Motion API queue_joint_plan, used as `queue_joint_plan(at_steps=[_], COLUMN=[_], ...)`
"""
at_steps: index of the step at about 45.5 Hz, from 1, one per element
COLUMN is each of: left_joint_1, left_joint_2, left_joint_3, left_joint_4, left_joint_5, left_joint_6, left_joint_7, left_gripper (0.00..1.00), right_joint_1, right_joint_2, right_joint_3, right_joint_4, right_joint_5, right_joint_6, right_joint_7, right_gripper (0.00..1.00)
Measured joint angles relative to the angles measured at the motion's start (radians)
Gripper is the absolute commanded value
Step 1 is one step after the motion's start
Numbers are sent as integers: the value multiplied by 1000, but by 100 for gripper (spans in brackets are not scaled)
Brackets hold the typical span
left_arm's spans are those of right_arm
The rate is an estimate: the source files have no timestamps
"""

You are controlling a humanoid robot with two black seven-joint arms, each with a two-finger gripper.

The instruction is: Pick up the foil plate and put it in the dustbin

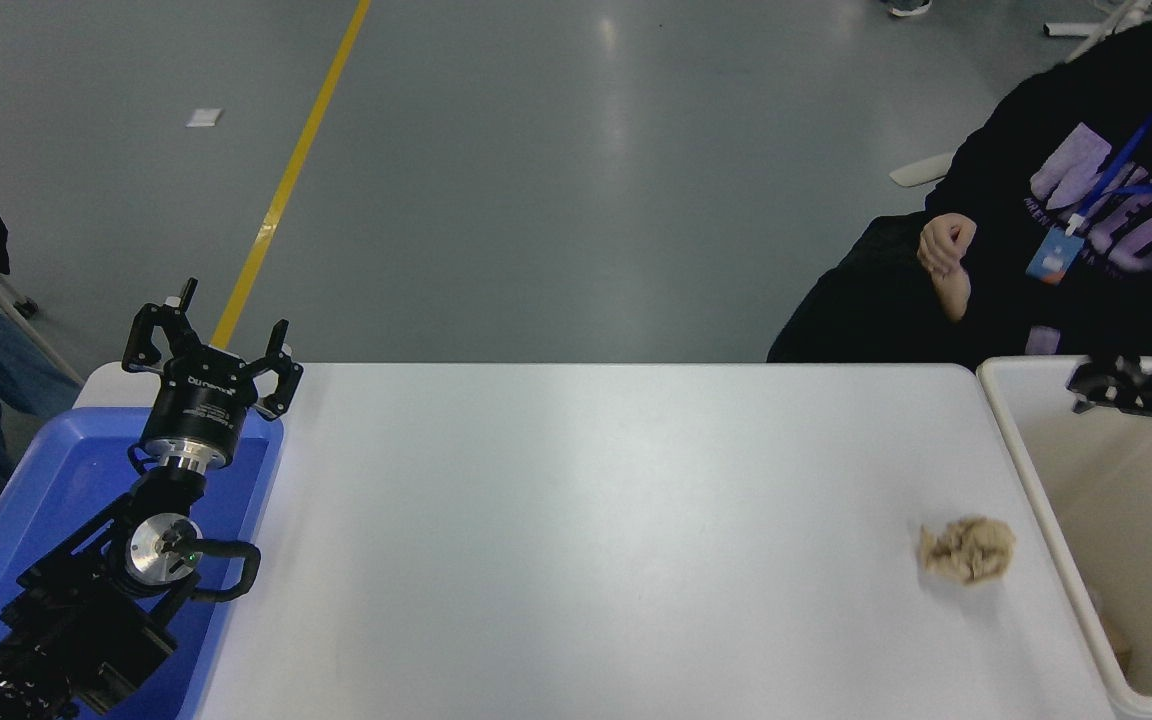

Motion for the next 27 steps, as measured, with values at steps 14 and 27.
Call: queue_joint_plan(at_steps=[14,27], left_joint_1=[0,0], left_joint_2=[0,0], left_joint_3=[-1,0], left_joint_4=[0,0], left_joint_5=[0,0], left_joint_6=[0,0], left_joint_7=[0,0], left_gripper=[98,98], right_joint_1=[191,261], right_joint_2=[157,212], right_joint_3=[31,43], right_joint_4=[74,80], right_joint_5=[-10,-12], right_joint_6=[172,205], right_joint_7=[1,0], right_gripper=[100,100])
